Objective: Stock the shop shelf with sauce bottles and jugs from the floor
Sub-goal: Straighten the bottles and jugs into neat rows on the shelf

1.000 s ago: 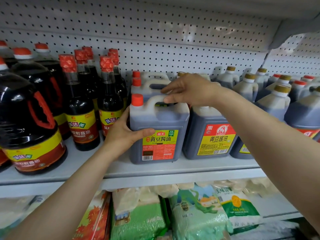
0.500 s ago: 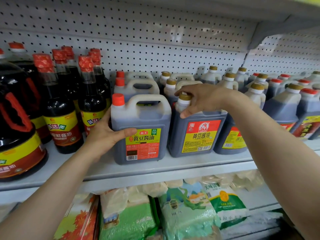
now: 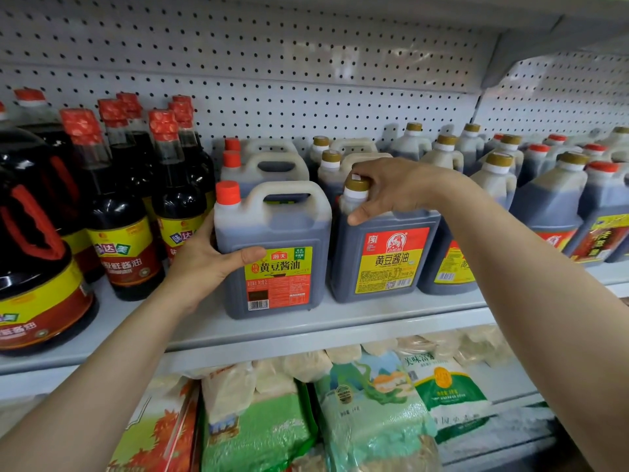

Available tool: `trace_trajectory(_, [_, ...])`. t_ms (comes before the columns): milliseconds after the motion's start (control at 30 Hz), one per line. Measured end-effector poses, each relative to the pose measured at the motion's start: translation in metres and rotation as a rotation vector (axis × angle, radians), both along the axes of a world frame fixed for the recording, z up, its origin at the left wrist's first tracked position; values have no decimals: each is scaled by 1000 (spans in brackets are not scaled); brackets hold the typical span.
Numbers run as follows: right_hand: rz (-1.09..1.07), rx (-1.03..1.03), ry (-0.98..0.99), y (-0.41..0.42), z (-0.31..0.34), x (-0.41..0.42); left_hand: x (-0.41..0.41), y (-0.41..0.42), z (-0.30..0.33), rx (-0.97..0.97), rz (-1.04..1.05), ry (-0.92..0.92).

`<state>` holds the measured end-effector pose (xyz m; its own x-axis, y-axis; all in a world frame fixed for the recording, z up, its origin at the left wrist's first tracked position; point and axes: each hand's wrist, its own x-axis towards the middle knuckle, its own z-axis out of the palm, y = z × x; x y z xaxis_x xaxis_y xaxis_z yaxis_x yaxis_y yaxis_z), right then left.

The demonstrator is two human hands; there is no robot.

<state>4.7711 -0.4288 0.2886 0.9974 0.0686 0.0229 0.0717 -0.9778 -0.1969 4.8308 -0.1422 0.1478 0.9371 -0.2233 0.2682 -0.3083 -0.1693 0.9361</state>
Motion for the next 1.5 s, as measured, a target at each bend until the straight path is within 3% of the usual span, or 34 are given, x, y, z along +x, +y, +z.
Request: trace_trajectory(1500, [28,32,-20,-4,-3,8,-2,-1,-4,-15,9,-15])
